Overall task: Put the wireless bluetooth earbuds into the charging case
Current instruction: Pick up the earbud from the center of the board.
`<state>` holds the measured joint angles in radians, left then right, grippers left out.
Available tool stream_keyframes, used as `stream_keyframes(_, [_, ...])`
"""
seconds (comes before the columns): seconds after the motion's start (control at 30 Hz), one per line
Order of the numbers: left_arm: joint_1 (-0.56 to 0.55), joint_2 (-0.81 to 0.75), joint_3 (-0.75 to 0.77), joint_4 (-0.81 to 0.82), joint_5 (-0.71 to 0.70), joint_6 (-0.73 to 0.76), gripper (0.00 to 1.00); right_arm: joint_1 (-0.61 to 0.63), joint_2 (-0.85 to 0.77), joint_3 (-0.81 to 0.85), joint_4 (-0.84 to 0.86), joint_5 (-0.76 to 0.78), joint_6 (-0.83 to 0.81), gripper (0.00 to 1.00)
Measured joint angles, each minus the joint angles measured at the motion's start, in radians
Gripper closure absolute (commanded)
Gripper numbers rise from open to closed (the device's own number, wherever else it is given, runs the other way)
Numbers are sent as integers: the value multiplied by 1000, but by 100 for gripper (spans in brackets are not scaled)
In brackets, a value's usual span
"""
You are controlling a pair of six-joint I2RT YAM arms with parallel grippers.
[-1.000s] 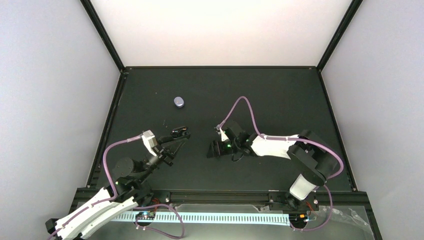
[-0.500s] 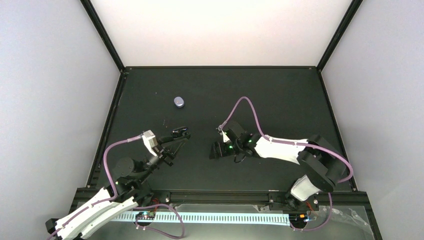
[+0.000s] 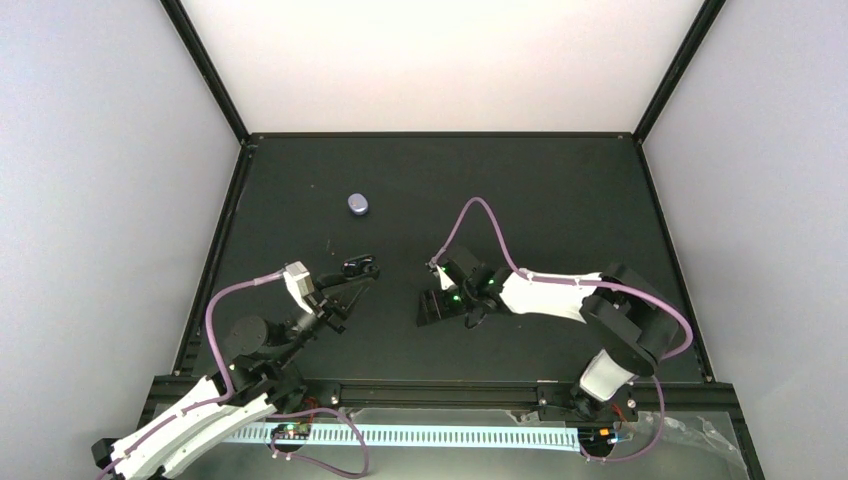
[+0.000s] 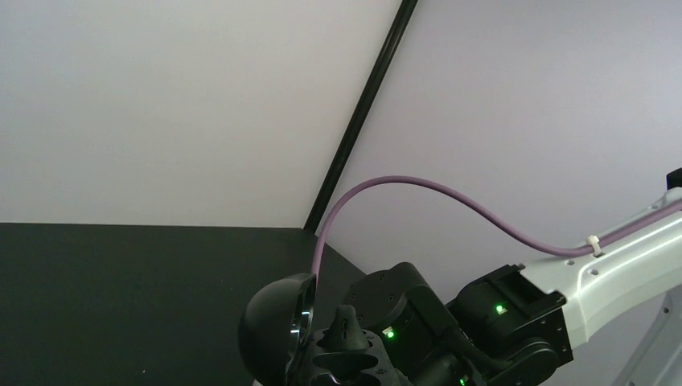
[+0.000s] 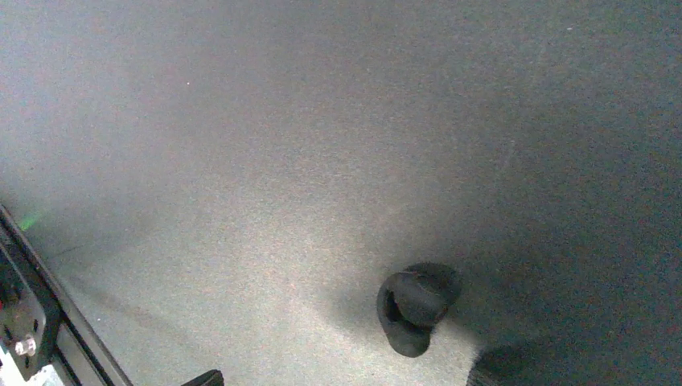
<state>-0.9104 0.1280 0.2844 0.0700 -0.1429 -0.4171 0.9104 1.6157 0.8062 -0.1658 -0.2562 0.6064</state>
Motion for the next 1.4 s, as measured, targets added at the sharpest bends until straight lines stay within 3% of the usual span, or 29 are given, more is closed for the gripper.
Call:
stream_keyframes(0.73, [0, -18, 0, -26, 0, 0, 98, 21, 173, 178, 54, -153, 39, 21])
stream_keyframes(1.13, [0, -45, 0, -38, 0, 0, 98, 14, 50, 198, 8, -160, -59, 20])
stream_keyframes(1.23, [0, -46, 0, -40, 0, 0, 99, -3, 50, 198, 6, -137, -78, 24])
stream_keyframes(1.4, [0, -46, 0, -41, 0, 0, 98, -18, 99, 229, -19, -100, -138, 44])
